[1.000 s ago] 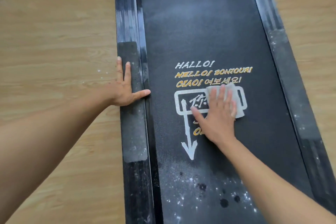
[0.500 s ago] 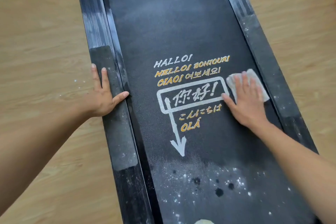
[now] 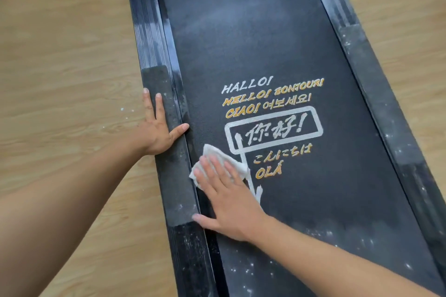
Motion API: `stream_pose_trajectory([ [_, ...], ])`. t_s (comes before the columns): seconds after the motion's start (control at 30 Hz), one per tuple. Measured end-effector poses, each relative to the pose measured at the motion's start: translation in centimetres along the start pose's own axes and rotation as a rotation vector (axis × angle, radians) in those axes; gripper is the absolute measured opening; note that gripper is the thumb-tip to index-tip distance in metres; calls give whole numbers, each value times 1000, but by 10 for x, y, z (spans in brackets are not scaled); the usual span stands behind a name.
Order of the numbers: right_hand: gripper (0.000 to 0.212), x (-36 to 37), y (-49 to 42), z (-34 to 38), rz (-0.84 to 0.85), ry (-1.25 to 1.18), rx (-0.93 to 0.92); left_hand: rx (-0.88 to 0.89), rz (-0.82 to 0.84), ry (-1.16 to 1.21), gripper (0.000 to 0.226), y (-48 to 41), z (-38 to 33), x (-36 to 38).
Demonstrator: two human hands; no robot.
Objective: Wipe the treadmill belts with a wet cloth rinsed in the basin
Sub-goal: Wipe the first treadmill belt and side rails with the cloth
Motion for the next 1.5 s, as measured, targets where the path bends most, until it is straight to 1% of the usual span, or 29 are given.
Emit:
stream_pose_trajectory([
  [0.03,93,0,11,-15,-20,27,-77,-2,4,-2,116,0,-1,0],
  [0.07,87,-3,23,-36,-41,49,-110,-4,6,-6,116,0,-2,-1],
  [0.1,84,-8,35,-63,-58,65,-88,-4,8,-10,116,0,-2,-1],
  [0.13,82,-12,48,-95,-70,74,-14,-3,12,-12,116,-1,-1,-1],
  [0.2,84,-23,75,-164,-73,46,258,4,13,-14,117,-3,1,0],
  [0.3,91,-40,122,-239,-133,-124,750,11,15,-18,116,-5,3,2],
  [0.37,103,-40,134,-246,-184,-268,989,15,16,-25,116,-7,3,2],
  [0.43,111,-36,121,-217,-201,-372,1139,14,19,-11,117,-7,5,1],
  [0.47,112,-32,109,-194,-193,-380,1140,16,22,-2,117,-7,5,1],
  [0.5,109,-28,93,-170,-176,-353,1073,22,24,3,116,-7,5,2],
  [0.6,100,-19,36,-89,-122,-180,693,31,16,4,116,-7,7,2],
  [0.7,100,-4,3,-11,-70,-107,352,36,11,21,116,-4,4,2],
  [0.77,96,7,13,16,-52,-66,164,34,10,22,116,-3,5,2],
  [0.83,87,11,36,2,-39,-22,9,31,3,15,116,-3,4,2],
  [0.87,83,8,45,-21,-52,-15,-5,32,5,12,116,-3,3,2],
  [0.9,80,2,53,-51,-81,-10,51,37,10,10,116,-4,1,2],
  [0.97,80,-13,66,-127,-128,-16,321,30,12,18,117,-4,3,2],
  [1.03,87,-34,96,-203,-138,-50,637,29,9,36,117,-2,4,3],
  [1.07,91,-42,116,-228,-137,-87,765,37,8,41,117,-3,4,3],
  [1.1,95,-46,133,-242,-137,-122,848,42,8,42,116,-2,3,3],
  [1.17,104,-40,155,-240,-174,-177,932,44,7,38,116,-3,3,2],
  [1.2,111,-35,157,-226,-192,-225,985,44,6,36,116,-3,3,1],
  [1.27,122,-22,148,-188,-161,-300,1072,41,0,41,116,-2,5,1],
  [1.3,120,-17,138,-165,-136,-294,1056,43,-8,45,116,-1,6,2],
  [1.33,116,-14,125,-142,-111,-272,991,48,-19,45,116,-1,6,3],
  [1.37,110,-11,110,-116,-86,-237,882,53,-29,46,116,-2,6,3],
  [1.43,103,-3,81,-54,-48,-166,582,52,-44,55,116,-2,6,5],
  [1.5,101,15,66,9,-15,-117,291,49,-52,57,116,-1,5,6],
])
Point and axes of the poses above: each hand's wrist, its own y-axis away from the middle knuckle, its own x-axis out of the palm, z = x × y, the point moved 2 cm from there along -y, towards the middle knuckle, and after that the axes turned 2 degrees about -x, right-handed, at the moved point
